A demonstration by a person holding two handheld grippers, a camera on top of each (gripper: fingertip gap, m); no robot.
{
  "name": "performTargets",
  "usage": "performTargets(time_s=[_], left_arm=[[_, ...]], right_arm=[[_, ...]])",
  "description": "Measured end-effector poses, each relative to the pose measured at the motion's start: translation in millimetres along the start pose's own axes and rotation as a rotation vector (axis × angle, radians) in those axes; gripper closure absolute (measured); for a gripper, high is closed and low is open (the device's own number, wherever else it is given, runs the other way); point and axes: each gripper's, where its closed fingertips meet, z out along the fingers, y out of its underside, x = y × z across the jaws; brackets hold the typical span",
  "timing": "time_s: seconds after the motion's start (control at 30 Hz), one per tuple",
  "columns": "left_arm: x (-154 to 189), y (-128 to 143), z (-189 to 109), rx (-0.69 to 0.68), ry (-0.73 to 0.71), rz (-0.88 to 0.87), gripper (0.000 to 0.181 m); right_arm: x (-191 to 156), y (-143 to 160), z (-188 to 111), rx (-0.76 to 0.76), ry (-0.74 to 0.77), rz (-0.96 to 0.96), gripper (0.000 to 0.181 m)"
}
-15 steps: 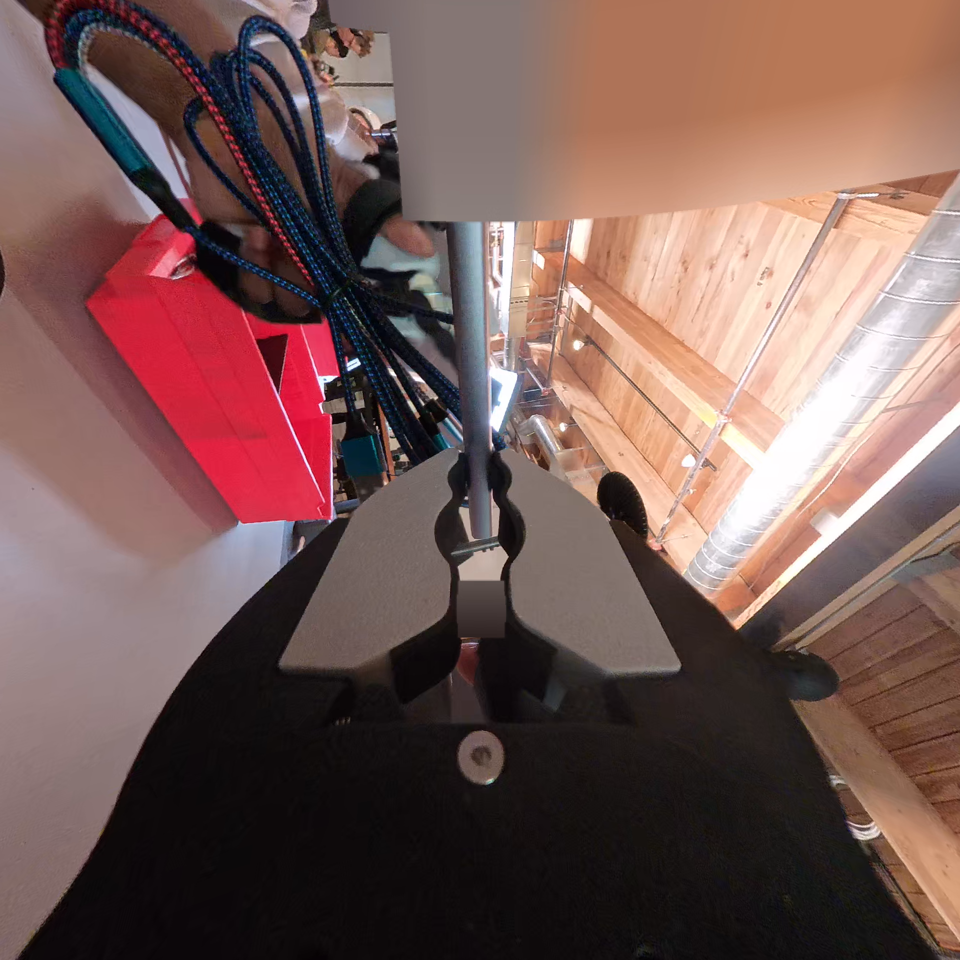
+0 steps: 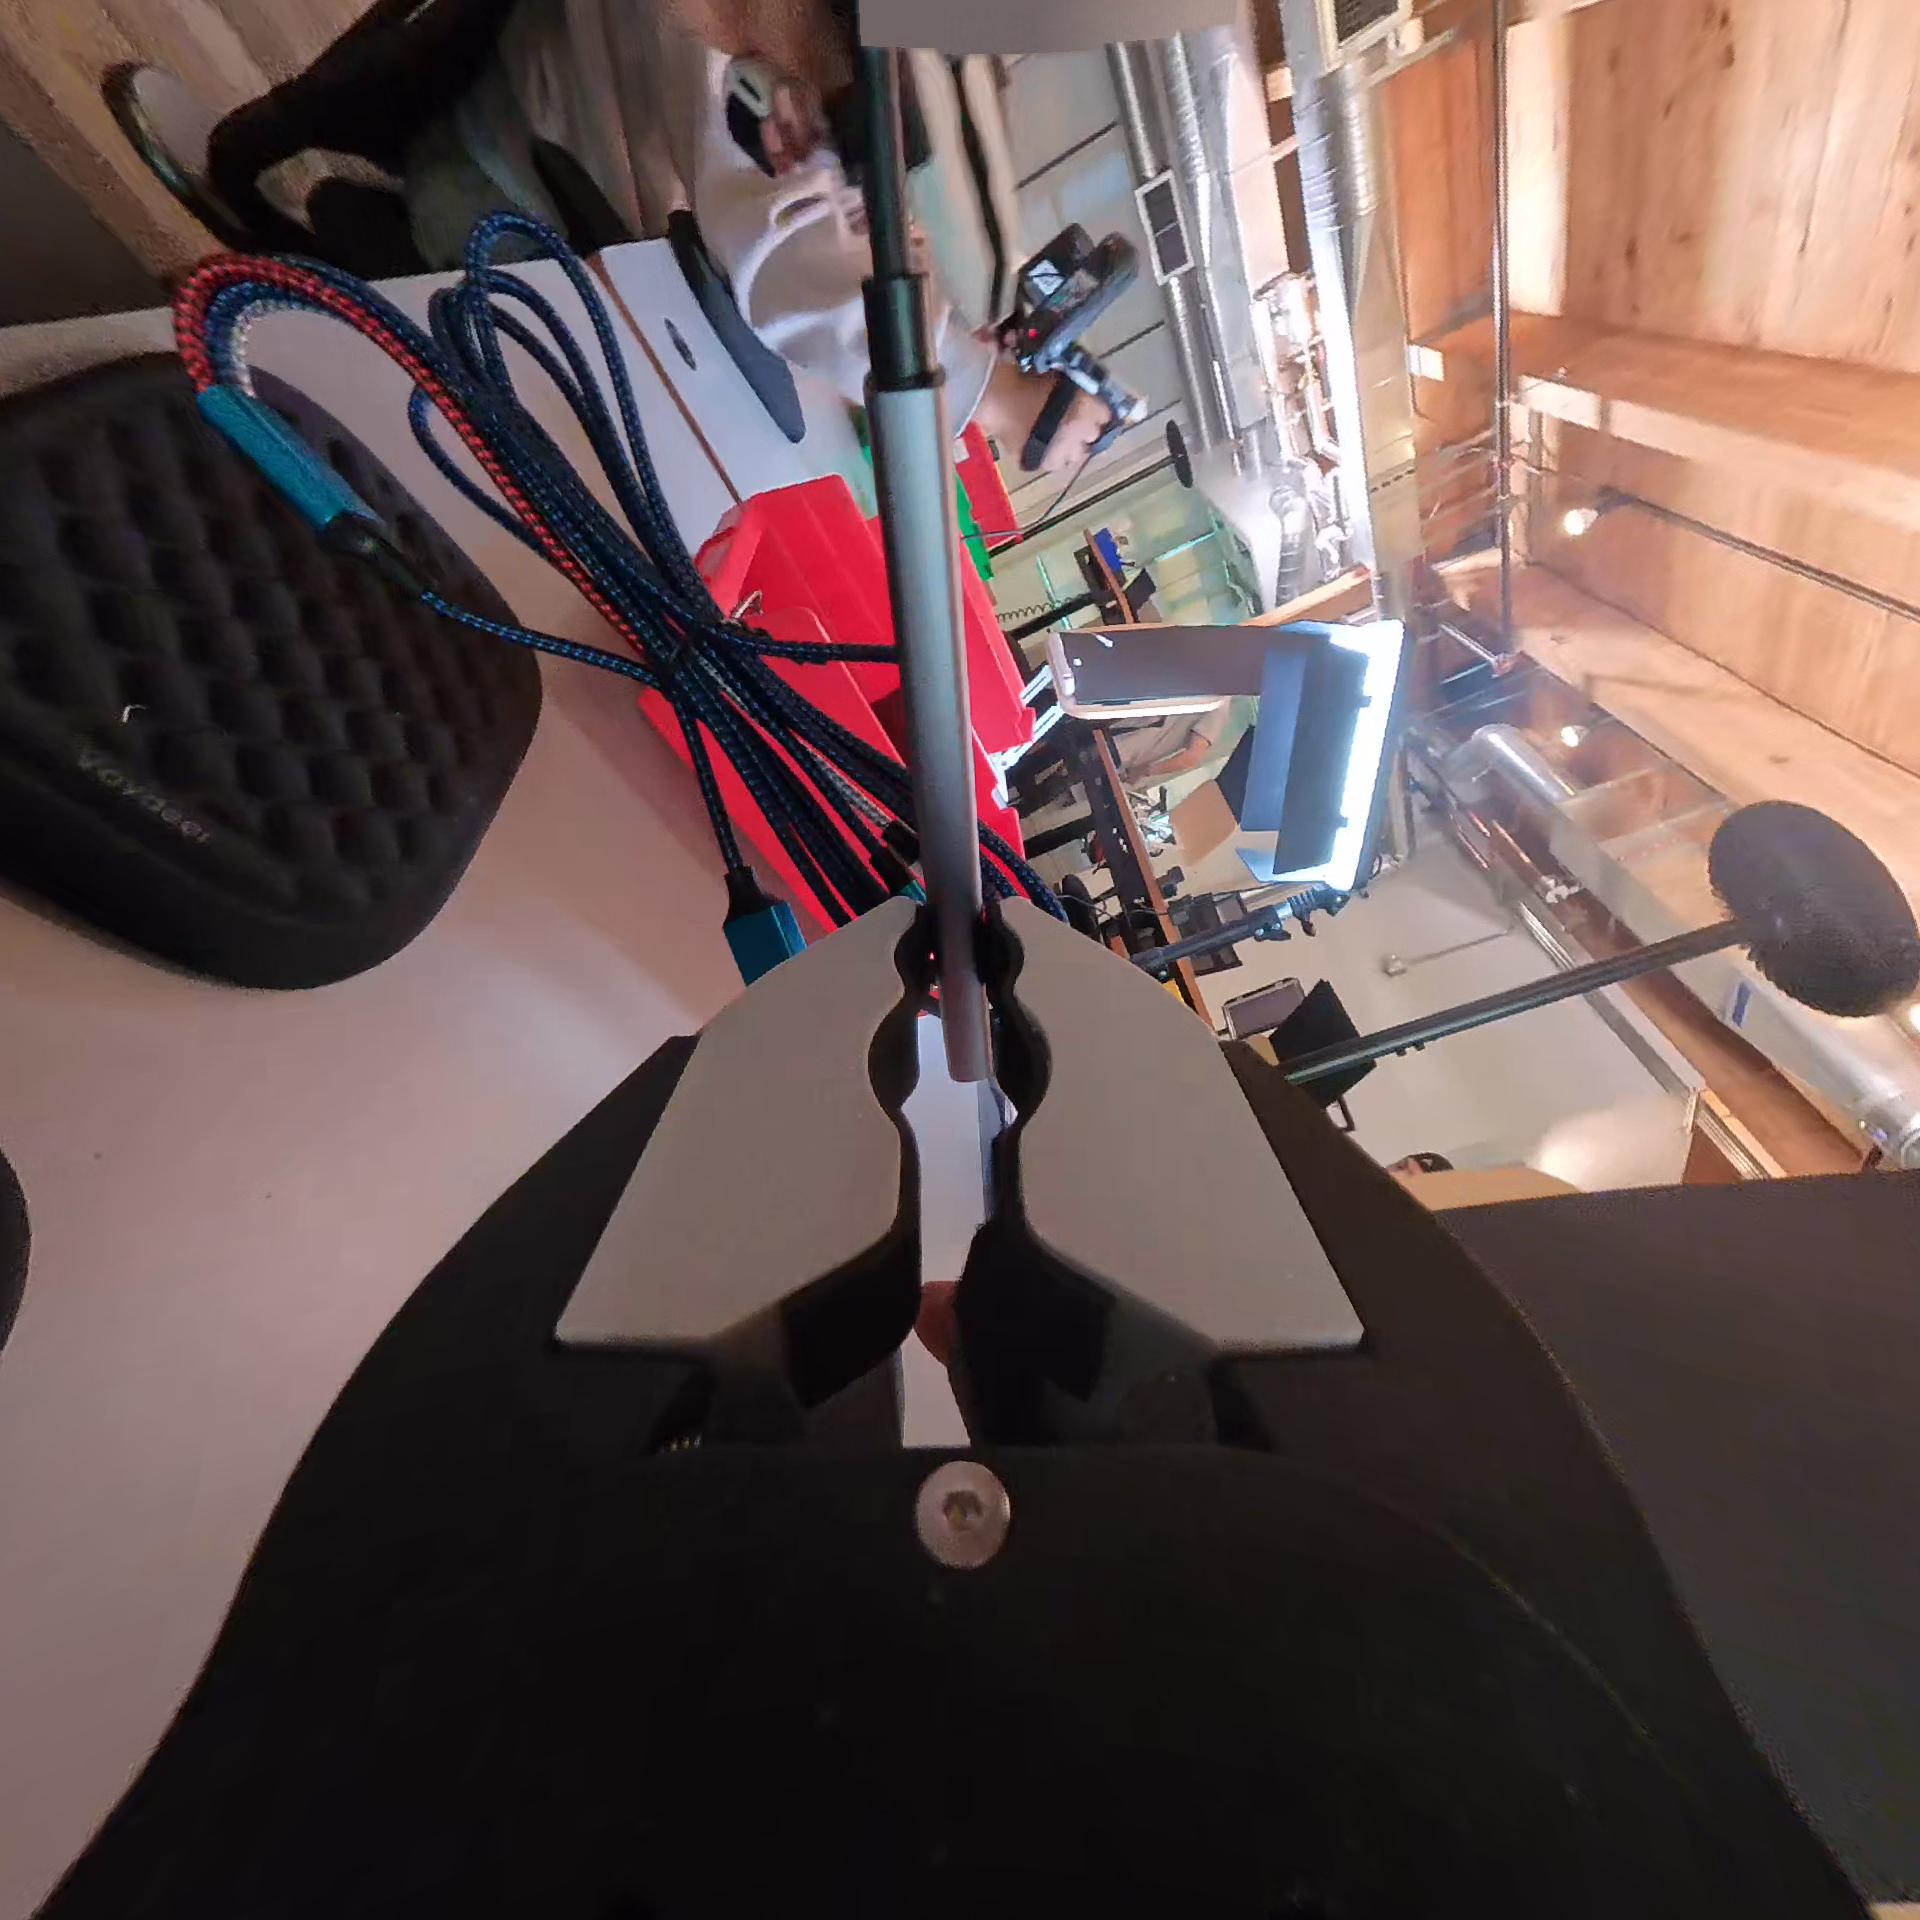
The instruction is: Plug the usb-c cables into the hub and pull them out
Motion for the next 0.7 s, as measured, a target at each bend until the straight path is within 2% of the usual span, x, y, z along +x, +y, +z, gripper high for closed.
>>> performTargets(time_s=[0.1,0.2,0.4,0.57,0.7], left_arm=[[13.3,51.8,13.7,-0.290,0.273,0.112,0.163],[16.3,78.3,26.2,-0.457,0.465,0.204,0.163],[-3.1,133.9,50.8,-0.878,0.700,0.410,0.166],[16.0,157.3,77.5,-1.018,0.925,0.456,0.156],[37.2,173.2,79.1,-1.127,1.119,0.435,0.150]], right_arm=[[3.7,0.3,-3.6,0.018,0.025,0.042,0.172],[3.0,2.3,-4.2,0.019,0.021,0.059,0.172],[-2.5,8.9,-1.9,-0.002,0.012,0.057,0.172],[-3.0,17.3,-0.4,-0.007,0.020,0.079,0.172],[0.5,22.2,-1.9,-0.015,0.037,0.092,0.172]])
